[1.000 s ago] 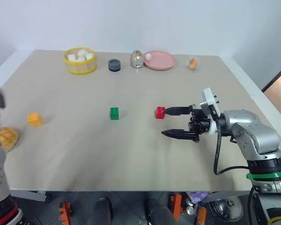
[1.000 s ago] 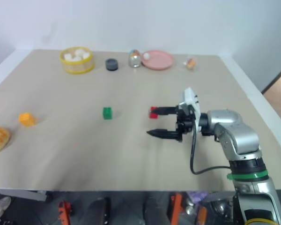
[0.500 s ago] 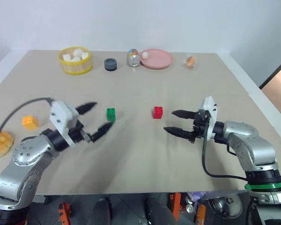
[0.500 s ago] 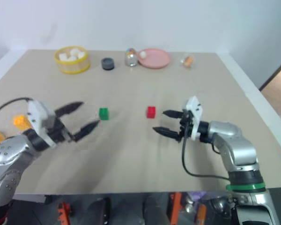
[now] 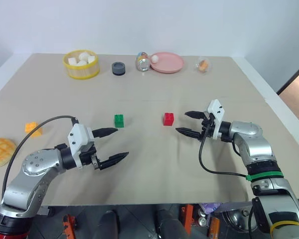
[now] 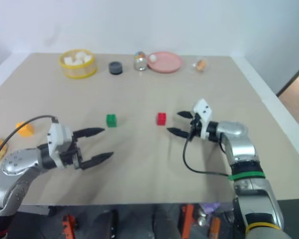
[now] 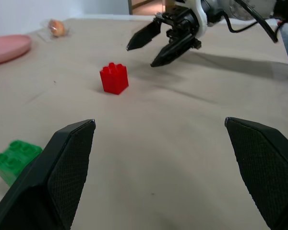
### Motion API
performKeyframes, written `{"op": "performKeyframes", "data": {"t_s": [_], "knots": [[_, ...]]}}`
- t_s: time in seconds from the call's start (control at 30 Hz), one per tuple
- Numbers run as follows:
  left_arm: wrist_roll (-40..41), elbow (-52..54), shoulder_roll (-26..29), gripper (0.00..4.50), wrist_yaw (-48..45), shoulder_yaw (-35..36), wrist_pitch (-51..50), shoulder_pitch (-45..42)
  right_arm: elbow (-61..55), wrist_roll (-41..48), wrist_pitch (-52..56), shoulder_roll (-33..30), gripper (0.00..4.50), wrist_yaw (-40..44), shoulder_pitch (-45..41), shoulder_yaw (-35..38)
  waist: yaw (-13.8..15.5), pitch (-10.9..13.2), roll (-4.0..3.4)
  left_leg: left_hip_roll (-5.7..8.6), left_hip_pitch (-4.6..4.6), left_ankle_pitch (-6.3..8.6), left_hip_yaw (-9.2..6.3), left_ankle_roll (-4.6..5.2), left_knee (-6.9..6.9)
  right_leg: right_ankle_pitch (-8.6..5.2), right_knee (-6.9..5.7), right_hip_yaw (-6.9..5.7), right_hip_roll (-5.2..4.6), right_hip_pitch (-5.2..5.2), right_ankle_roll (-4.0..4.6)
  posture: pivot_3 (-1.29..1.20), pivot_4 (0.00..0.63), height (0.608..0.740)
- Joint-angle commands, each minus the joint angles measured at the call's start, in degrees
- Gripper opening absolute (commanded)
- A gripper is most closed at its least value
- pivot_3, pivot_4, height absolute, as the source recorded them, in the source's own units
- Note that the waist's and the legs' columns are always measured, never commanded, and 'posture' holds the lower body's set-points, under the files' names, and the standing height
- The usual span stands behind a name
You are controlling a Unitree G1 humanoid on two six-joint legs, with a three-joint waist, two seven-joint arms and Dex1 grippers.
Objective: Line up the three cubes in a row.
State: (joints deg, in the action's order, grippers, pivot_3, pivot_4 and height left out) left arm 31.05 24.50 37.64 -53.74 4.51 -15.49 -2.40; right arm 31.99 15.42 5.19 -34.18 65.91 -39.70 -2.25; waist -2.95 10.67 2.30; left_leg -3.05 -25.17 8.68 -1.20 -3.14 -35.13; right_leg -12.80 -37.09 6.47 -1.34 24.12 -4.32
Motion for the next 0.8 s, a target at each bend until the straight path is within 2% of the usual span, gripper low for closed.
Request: {"op": "performKeyframes", "data": {"t_s": [0.03,0.4,0.8], "knots": [[2.16,3.76,0.90,4.47,-1.39,3.77,1.89,2.37,2.63,-0.08,-2.08,0.70,4.50,4.27,-2.72,-0.13,0.01,0.01,-0.01,0.00,0.01,0.00,0.00,0.00,0.03,-0.01,0.00,0.00,0.01,0.01,0.01,0.00,0.150,0.740],[2.94,8.25,2.23,4.47,-1.70,8.84,2.07,10.23,8.23,-1.86,-5.52,4.96,4.50,7.26,-5.88,-0.80,-0.01,0.03,-0.05,-0.02,0.05,-0.01,-0.01,0.00,0.08,-0.01,-0.04,0.00,0.02,0.03,0.05,0.00,0.150,0.740],[4.48,9.59,2.35,4.47,0.22,8.30,-0.32,8.44,-3.59,2.77,1.19,0.41,4.50,8.90,-0.11,3.04,0.15,0.05,-0.09,-0.02,0.06,-0.01,0.00,0.00,0.09,-0.04,-0.04,-0.02,0.01,0.01,0.06,0.00,0.150,0.740]]}}
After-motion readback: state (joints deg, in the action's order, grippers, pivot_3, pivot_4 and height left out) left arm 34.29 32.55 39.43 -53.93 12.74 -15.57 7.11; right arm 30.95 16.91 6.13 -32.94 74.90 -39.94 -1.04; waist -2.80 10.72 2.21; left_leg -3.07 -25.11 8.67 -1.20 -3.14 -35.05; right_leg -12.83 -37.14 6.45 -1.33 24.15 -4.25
